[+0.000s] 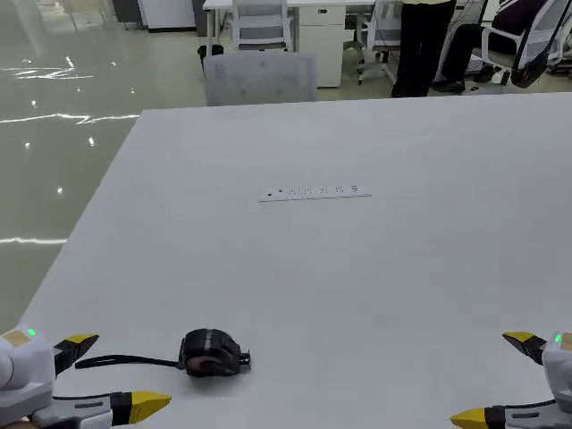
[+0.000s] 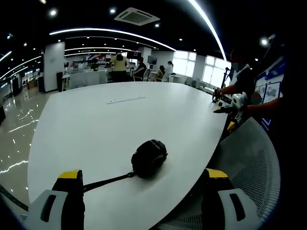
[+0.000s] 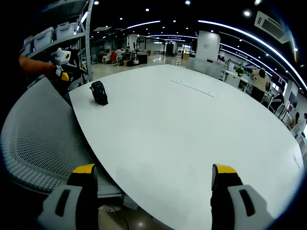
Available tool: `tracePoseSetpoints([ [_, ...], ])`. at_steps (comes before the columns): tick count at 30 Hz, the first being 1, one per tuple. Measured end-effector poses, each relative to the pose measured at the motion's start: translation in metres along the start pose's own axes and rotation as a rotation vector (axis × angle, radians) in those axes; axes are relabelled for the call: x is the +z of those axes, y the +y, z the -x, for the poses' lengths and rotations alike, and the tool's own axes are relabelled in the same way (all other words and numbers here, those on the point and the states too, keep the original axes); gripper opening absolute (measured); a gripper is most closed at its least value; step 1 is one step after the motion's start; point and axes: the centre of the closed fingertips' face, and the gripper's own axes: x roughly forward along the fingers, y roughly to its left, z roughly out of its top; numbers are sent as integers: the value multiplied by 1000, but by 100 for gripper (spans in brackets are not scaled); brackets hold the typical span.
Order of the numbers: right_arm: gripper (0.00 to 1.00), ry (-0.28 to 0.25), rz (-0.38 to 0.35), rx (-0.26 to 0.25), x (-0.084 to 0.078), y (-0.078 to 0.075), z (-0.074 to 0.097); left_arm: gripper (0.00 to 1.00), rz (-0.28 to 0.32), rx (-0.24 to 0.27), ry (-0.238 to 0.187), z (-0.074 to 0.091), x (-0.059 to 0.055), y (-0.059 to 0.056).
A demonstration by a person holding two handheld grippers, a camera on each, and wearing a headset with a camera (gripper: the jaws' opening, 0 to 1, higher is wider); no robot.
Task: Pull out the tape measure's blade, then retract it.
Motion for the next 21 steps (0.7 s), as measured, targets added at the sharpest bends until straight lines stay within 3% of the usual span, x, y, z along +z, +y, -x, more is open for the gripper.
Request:
tracePoseSetpoints([
  [3,100,-4,19,9,5,0,-1,100,-9,-1,5,0,-3,0],
  [7,100,4,18,14,8,-1,-6,100,-14,26,-1,1,-2,9],
  [9,100,11,11,12,9,-3,-9,100,7,23,10,2,-3,12],
  [13,100,8,20,22,17,1,-13,100,-22,15,36,1,-6,14],
  [17,100,0,22,29,21,7,-14,100,-16,18,30,-3,-3,18],
  [21,100,1,24,39,17,11,-14,100,-21,15,24,-8,2,14],
])
